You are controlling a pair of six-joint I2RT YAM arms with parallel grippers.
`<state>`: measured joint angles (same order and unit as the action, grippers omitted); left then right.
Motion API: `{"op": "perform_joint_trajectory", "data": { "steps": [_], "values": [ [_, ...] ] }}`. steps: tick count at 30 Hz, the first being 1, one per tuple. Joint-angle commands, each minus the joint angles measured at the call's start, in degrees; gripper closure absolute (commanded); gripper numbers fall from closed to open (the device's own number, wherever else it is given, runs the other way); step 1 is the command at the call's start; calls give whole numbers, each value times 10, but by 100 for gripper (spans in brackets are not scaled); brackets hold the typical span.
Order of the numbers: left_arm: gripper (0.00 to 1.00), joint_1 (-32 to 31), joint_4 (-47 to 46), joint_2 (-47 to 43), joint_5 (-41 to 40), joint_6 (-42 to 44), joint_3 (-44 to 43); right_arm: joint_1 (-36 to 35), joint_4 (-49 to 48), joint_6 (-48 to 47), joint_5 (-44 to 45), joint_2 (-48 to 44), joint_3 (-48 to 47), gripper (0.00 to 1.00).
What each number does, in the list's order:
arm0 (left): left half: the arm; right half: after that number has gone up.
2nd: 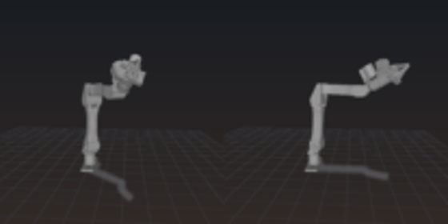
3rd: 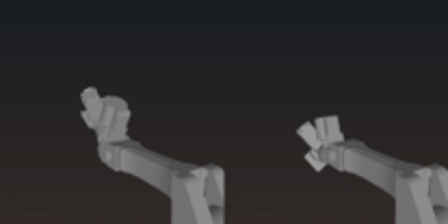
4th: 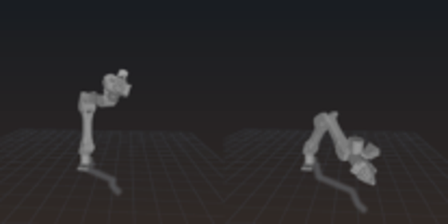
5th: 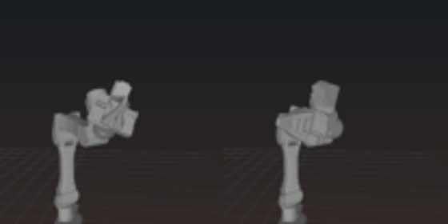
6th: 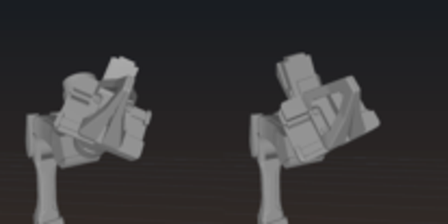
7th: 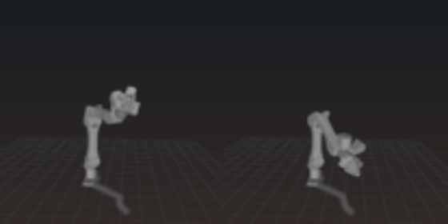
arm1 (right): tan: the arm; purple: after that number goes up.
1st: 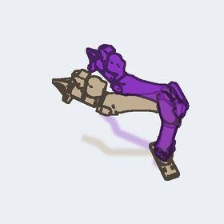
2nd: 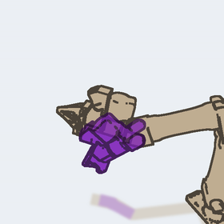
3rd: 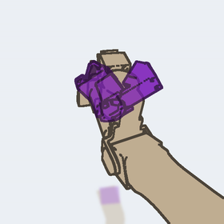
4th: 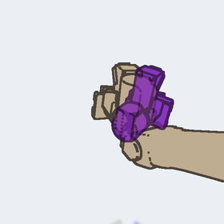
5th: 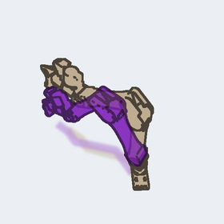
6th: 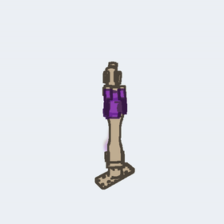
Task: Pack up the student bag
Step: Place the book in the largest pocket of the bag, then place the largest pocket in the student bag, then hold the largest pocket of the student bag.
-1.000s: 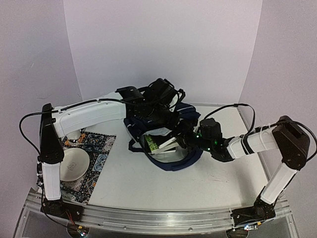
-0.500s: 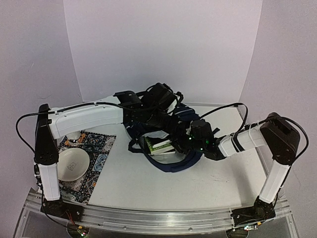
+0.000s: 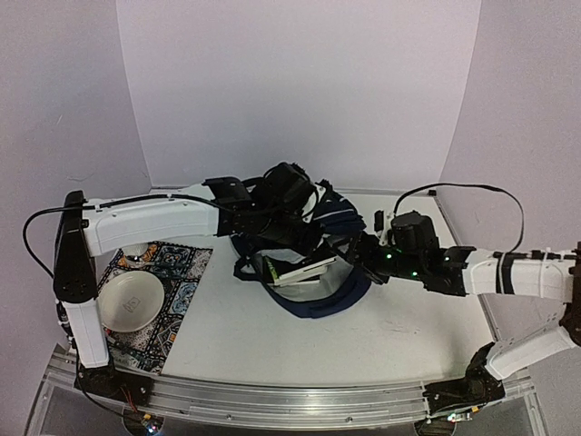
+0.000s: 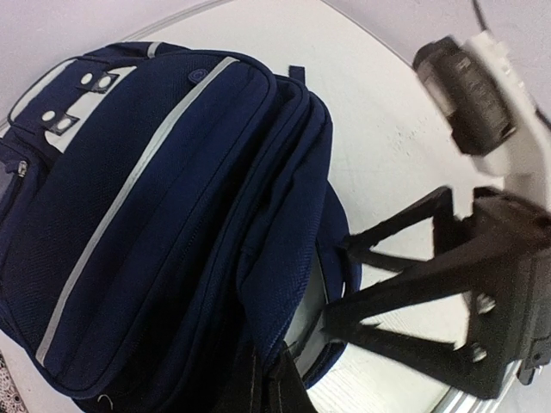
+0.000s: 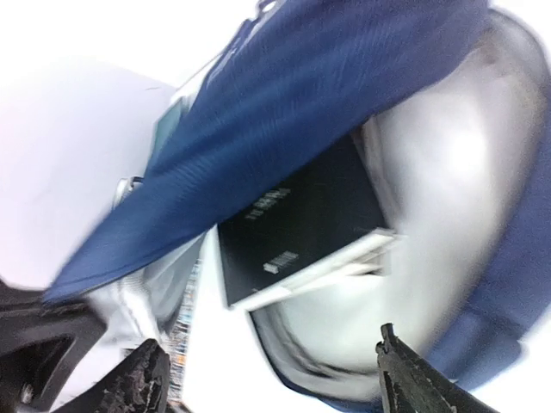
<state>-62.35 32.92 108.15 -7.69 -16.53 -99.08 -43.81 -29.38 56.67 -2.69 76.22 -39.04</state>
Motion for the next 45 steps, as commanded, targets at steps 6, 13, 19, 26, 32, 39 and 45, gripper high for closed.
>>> {"op": "perform_joint_trajectory", "data": {
  "steps": [6,13,19,26,32,39,45],
  "values": [
    [79,-33,-88,-67,136,-36,115,0,220,-132,93,-139,-11,12],
    [32,-30,-107,-124,88,-53,165,0,243,-195,55,-106,-53,11],
    [25,36,-124,-176,41,-73,253,-1,277,-282,17,-42,-132,11],
    [26,142,-217,-232,60,-74,395,-4,320,-355,-7,30,-216,11],
    [32,217,-319,-229,123,-44,481,-32,335,-411,-17,74,-270,11],
    [37,248,-360,-197,165,-37,507,-95,407,-512,3,148,-361,18],
    [36,262,-365,-206,165,-45,523,-139,478,-596,59,224,-435,26]
  ]
}}
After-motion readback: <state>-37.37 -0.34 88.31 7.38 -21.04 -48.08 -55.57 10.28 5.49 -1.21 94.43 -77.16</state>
